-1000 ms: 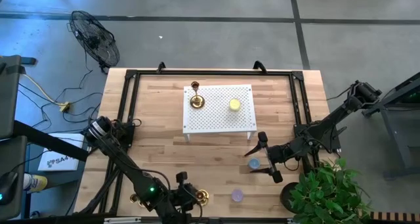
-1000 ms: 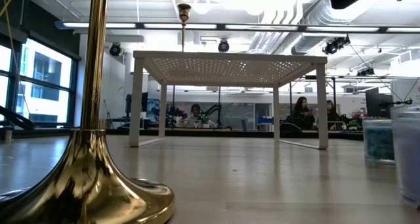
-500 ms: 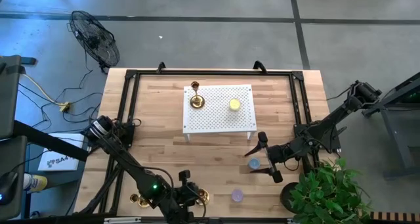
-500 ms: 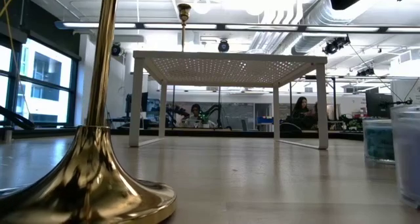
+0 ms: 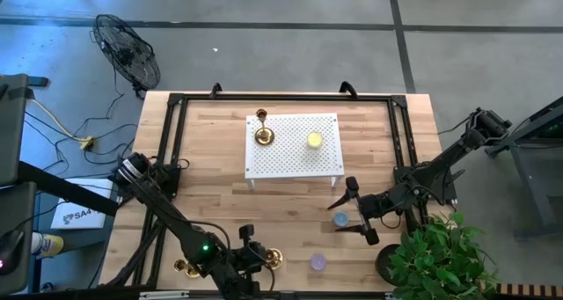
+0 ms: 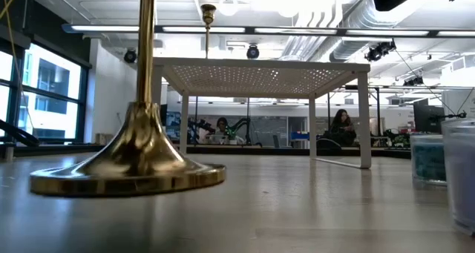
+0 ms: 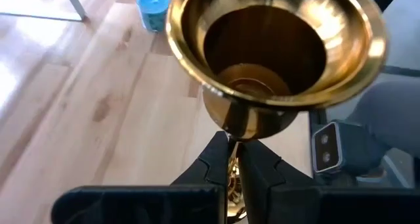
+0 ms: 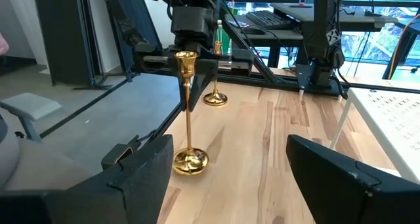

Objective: Pick & Place candle stick holders
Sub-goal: Put the right yellow candle holder on the shelf

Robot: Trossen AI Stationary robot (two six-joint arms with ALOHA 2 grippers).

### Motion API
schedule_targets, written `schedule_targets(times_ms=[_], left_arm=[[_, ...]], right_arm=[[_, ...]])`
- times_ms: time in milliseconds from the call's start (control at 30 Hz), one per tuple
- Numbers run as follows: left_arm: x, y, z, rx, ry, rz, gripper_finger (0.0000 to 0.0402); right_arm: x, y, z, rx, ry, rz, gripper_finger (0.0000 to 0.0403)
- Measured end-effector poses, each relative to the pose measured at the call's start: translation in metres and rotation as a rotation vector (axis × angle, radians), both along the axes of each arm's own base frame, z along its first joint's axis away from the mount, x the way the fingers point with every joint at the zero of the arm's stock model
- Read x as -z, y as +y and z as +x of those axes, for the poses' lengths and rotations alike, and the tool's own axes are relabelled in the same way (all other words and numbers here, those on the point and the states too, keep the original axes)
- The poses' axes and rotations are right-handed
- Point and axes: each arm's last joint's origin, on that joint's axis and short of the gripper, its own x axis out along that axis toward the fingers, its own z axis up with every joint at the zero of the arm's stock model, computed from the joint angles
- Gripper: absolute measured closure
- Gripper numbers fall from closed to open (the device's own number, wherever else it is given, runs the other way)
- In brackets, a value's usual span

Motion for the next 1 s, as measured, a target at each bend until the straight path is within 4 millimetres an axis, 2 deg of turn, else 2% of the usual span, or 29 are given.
schedule_targets(times_ms=[333, 533, 667, 800, 1000], left_arm=[[-0.041, 0.014, -0.011, 0.024, -0.100, 0.106, 0.0393], [-0.073, 0.028, -0.023, 0.038, -0.176, 0.222, 0.0393], [-0.084, 0.034, -0.026, 0.024, -0.207, 0.323, 0.0393], [-0.094, 0.047, -0.024, 0.013, -0.214, 0.381, 0.0393], [-0.100, 0.073, -0.008, 0.028, -0.181, 0.439, 0.0393]], right_arm=[[0.000, -0.001, 0.000, 0.021, 0.004, 0.015, 0.0111], [0.000, -0.001, 0.000, 0.049, 0.005, 0.028, 0.0111], [0.000, -0.002, 0.000, 0.058, 0.004, 0.028, 0.0111], [0.000, -0.002, 0.000, 0.063, 0.004, 0.028, 0.0111], [0.000, -0.002, 0.001, 0.084, 0.001, 0.024, 0.0111]])
